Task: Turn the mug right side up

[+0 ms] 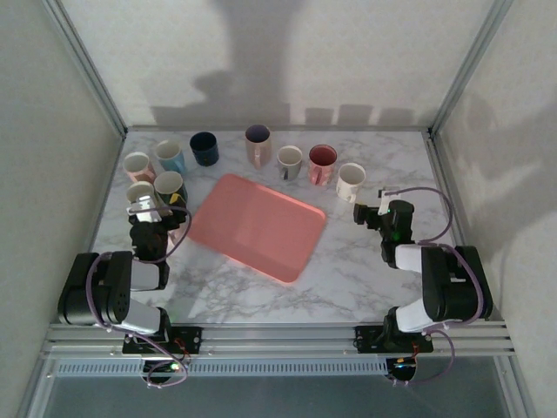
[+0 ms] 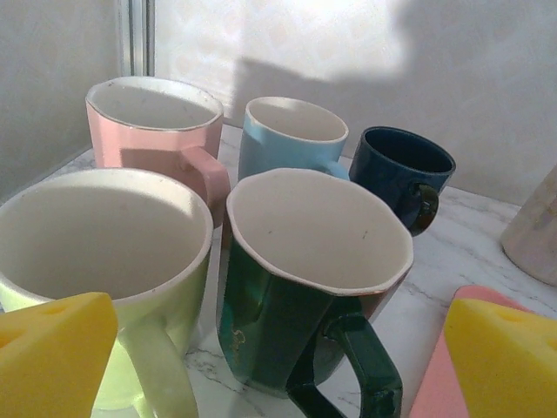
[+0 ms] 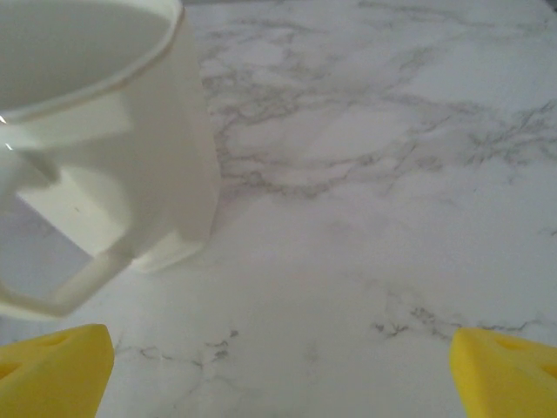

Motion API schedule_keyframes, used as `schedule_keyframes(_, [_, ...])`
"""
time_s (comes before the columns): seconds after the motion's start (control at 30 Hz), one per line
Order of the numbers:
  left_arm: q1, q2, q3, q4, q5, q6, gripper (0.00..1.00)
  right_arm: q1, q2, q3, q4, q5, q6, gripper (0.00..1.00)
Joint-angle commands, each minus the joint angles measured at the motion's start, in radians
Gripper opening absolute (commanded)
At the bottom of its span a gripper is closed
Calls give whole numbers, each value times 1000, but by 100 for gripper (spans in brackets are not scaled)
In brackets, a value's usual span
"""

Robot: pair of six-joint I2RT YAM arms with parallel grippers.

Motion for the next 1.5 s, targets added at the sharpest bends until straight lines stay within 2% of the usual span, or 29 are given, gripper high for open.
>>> schedule_keyframes(0.0, [-13, 53, -12, 105, -19, 22, 95, 7, 50, -1, 118, 23, -9, 99])
schedule_keyframes(0.23, [-20, 66, 38, 27, -31, 28, 98, 7, 48, 3, 102, 27, -5, 99])
schedule_keyframes(0.37, [-60, 67, 49, 7, -114, 51, 100, 5, 48, 3, 99, 27, -5, 99])
schedule_keyframes(1.47, [-54, 68, 53, 1, -99, 47, 99, 2, 48, 11, 87, 24, -2, 99])
